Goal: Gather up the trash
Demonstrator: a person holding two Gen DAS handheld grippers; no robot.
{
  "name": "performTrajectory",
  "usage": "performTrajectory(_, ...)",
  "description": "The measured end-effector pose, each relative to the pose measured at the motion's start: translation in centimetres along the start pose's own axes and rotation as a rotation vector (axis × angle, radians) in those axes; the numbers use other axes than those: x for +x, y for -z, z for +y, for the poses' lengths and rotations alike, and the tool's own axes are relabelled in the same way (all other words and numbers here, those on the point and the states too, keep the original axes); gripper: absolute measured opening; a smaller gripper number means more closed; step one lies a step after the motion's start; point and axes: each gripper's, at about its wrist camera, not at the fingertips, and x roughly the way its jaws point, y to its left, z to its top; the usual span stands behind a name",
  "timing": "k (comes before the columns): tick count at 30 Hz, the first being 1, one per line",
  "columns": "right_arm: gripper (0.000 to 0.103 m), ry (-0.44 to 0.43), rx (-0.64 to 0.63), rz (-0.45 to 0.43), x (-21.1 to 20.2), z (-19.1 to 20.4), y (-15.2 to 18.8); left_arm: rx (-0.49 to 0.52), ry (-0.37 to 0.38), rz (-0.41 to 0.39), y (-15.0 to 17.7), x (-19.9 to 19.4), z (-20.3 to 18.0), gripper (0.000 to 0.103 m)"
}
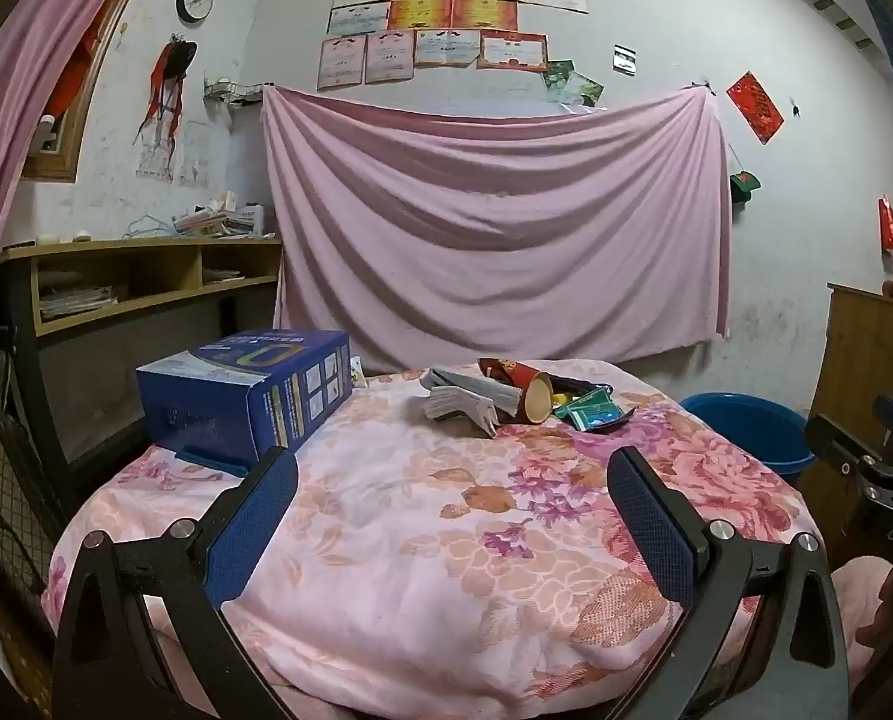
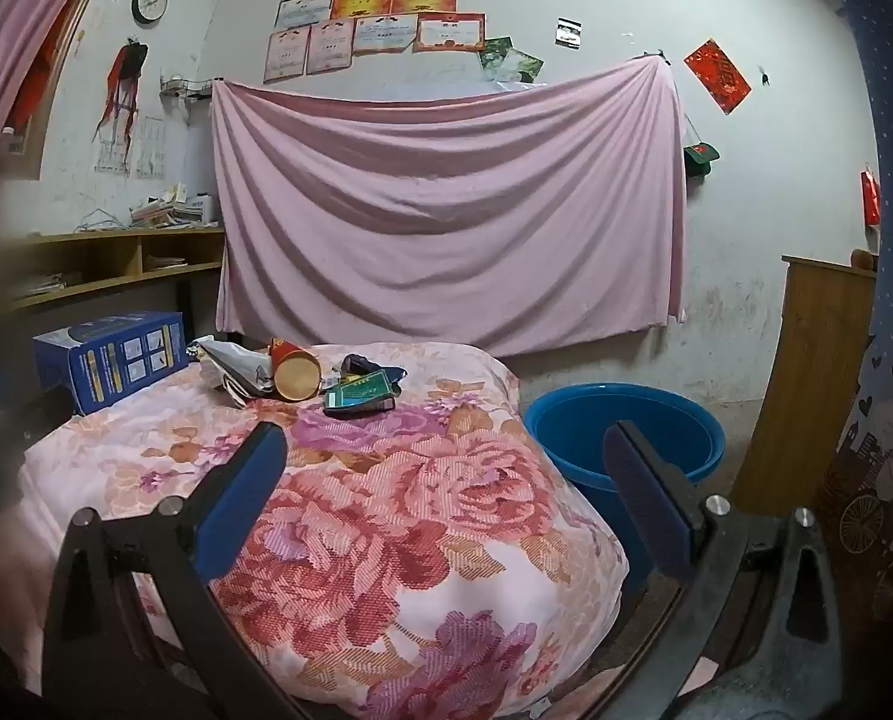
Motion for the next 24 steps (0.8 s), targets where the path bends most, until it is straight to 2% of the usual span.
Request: performTrajectory(24,0.103,-0.003,0.002,0.003,-0.17,0.15,-0.18,0.017,0.011,-0.009,0.20,0.12,-0.20,0.101)
